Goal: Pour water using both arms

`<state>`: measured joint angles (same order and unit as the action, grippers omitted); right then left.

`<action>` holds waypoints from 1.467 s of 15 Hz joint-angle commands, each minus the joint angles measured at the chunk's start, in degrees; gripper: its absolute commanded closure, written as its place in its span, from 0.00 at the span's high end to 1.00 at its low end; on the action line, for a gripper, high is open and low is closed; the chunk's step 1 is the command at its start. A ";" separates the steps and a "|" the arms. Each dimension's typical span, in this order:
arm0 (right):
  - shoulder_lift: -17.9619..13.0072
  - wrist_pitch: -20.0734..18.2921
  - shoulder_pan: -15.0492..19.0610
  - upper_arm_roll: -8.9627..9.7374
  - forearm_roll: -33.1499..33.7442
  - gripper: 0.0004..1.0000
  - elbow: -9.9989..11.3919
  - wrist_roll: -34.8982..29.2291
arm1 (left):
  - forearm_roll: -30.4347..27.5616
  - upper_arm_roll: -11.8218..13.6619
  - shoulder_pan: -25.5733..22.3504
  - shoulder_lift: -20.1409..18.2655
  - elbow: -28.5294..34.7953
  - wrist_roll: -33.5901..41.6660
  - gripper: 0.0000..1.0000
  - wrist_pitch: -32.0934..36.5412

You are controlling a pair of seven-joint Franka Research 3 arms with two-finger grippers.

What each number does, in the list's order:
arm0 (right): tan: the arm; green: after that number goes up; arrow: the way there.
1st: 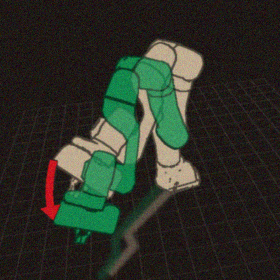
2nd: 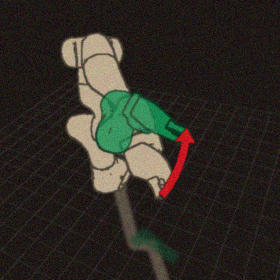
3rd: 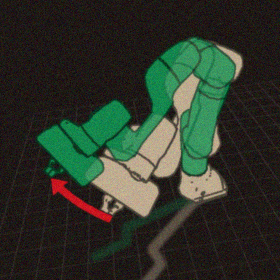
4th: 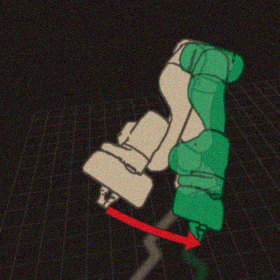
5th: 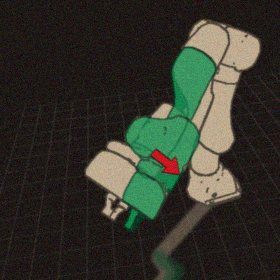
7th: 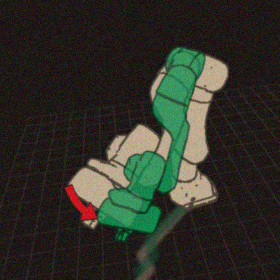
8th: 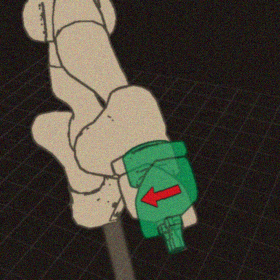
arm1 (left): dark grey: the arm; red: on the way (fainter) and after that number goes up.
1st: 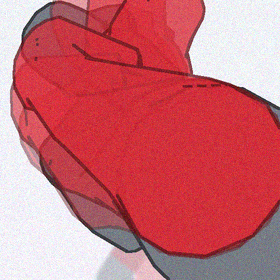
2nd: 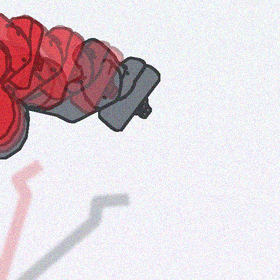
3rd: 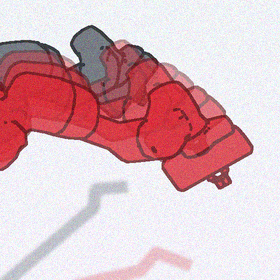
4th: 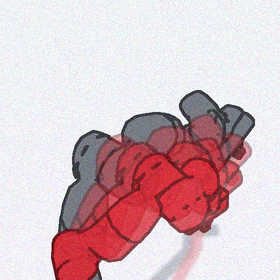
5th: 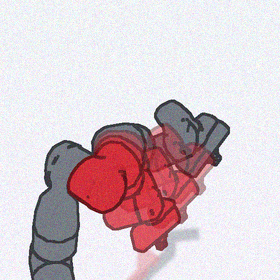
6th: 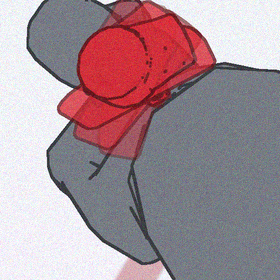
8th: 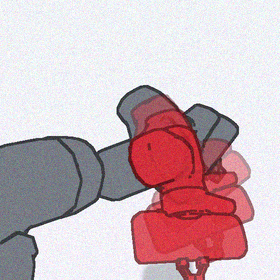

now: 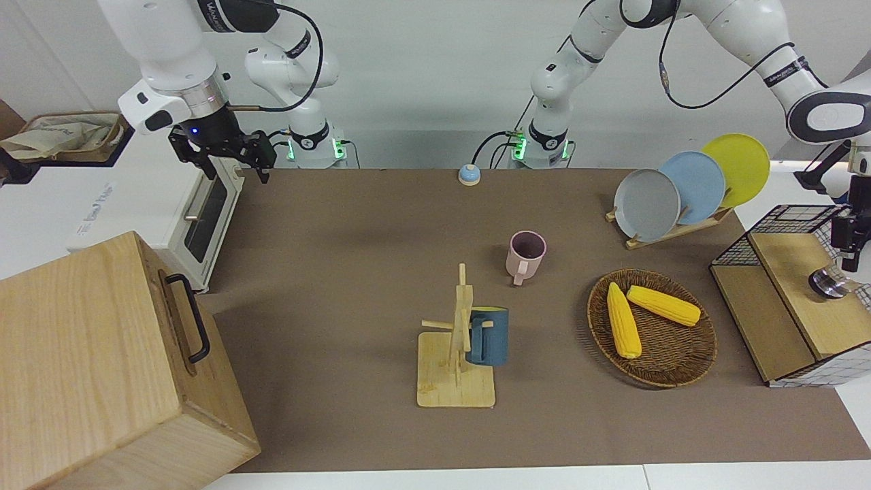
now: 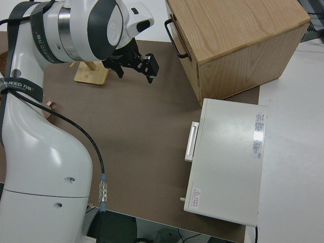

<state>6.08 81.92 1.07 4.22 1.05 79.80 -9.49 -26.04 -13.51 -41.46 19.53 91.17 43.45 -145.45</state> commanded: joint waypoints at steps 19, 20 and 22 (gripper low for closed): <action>-0.99 0.43 0.51 0.18 -1.14 0.99 1.06 0.88 | -1.29 -0.03 -1.25 -0.19 1.47 2.69 1.00 -1.16; -0.99 0.43 0.51 0.18 -1.14 0.99 1.06 0.88 | -1.12 -0.03 -1.25 -0.46 1.04 2.34 1.00 -0.72; -0.99 0.43 0.51 0.18 -1.14 0.99 1.06 0.88 | -0.77 0.06 -1.34 -0.98 0.42 0.68 1.00 2.26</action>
<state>6.08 81.92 1.07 4.22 1.05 79.80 -9.49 -26.49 -13.27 -42.36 19.62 92.30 45.21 -146.11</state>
